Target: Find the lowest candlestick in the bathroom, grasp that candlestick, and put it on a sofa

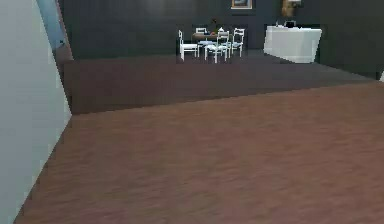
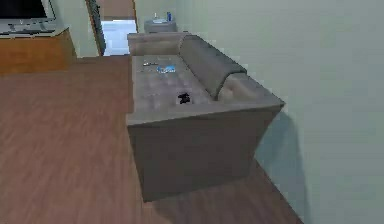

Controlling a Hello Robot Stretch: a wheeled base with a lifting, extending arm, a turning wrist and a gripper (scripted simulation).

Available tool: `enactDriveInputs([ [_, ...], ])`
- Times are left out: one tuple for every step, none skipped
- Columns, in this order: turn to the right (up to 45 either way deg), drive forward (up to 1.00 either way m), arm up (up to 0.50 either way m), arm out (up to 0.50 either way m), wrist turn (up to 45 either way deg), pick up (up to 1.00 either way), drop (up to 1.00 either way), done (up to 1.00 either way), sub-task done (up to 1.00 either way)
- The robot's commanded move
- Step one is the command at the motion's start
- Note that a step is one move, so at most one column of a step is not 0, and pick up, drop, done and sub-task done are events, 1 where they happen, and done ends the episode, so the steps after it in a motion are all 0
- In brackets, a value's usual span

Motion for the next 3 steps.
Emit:
enactDriveInputs([
  [-21.0,0.0,0.0,0.0,0.0,0.0,0.0,0.0,0.0],
  [0.0,1.0,0.0,0.0,0.0,0.0,0.0,0.0,0.0],
  [0.0,1.0,0.0,0.0,0.0,0.0,0.0,0.0,0.0],
])
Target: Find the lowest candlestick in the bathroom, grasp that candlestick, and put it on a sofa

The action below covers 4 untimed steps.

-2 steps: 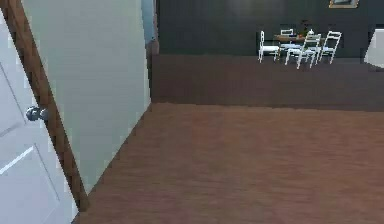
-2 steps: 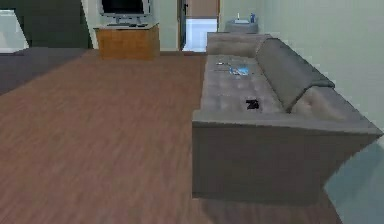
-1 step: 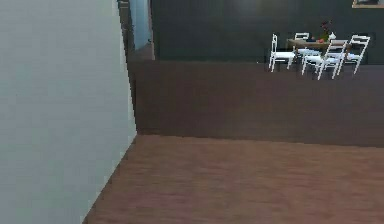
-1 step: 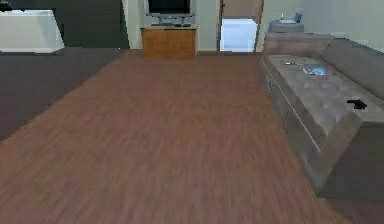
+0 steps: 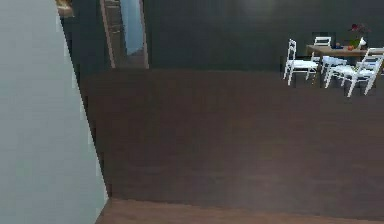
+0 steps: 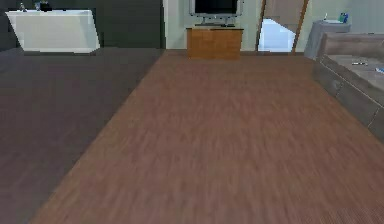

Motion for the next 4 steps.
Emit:
enactDriveInputs([
  [-3.0,0.0,0.0,0.0,0.0,0.0,0.0,0.0,0.0],
  [0.0,1.0,0.0,0.0,0.0,0.0,0.0,0.0,0.0],
  [-3.0,0.0,0.0,0.0,0.0,0.0,0.0,0.0,0.0],
  [0.0,0.5,0.0,0.0,0.0,0.0,0.0,0.0,0.0],
])
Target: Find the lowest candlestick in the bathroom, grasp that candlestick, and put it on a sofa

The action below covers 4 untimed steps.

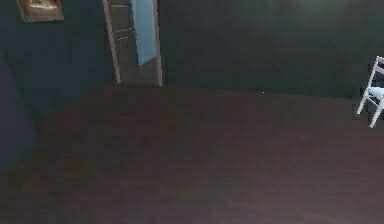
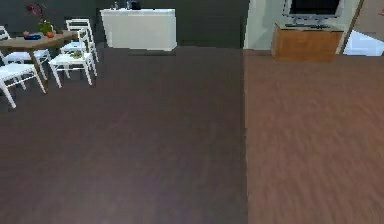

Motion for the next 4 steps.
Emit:
enactDriveInputs([
  [-12.0,0.0,0.0,0.0,0.0,0.0,0.0,0.0,0.0],
  [0.0,1.0,0.0,0.0,0.0,0.0,0.0,0.0,0.0],
  [0.0,1.0,0.0,0.0,0.0,0.0,0.0,0.0,0.0],
  [-3.0,0.0,0.0,0.0,0.0,0.0,0.0,0.0,0.0],
])
